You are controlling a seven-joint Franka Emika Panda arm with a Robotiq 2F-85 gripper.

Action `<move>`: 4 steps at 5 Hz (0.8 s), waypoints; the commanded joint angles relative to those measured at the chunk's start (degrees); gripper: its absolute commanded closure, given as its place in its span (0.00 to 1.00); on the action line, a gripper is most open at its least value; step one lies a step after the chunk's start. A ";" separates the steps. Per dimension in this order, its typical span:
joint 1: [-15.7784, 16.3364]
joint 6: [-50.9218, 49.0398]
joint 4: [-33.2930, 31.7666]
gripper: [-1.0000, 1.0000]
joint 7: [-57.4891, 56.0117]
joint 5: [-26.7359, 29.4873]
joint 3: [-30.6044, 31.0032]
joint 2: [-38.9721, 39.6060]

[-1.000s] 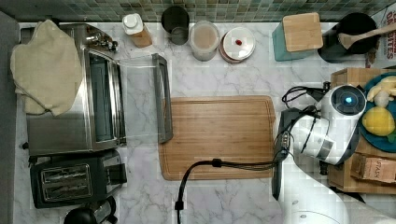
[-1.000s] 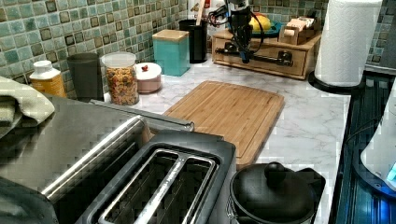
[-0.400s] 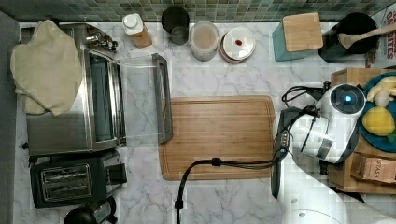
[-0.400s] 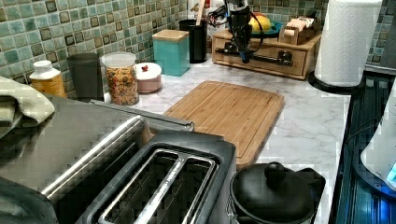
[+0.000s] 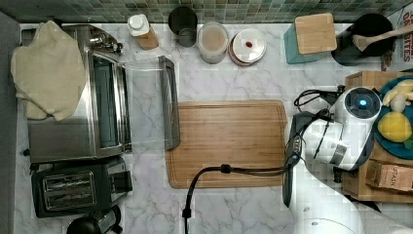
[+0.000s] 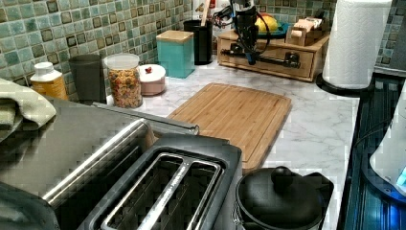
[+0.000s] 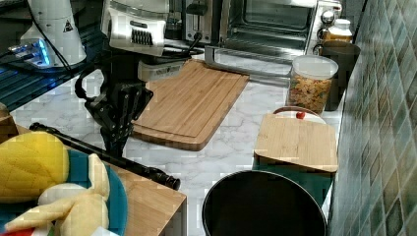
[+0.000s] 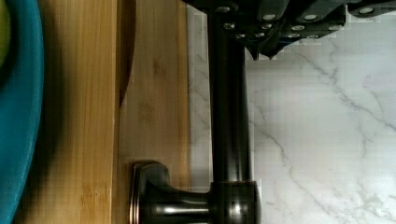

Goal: Close the drawer.

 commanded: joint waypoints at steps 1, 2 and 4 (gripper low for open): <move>-7.25 0.50 10.78 1.00 -2.46 -3.32 -9.83 -2.90; -6.98 0.51 10.77 1.00 -2.55 -3.14 -10.15 -2.85; -6.91 0.52 10.77 1.00 -2.57 -3.10 -10.22 -2.84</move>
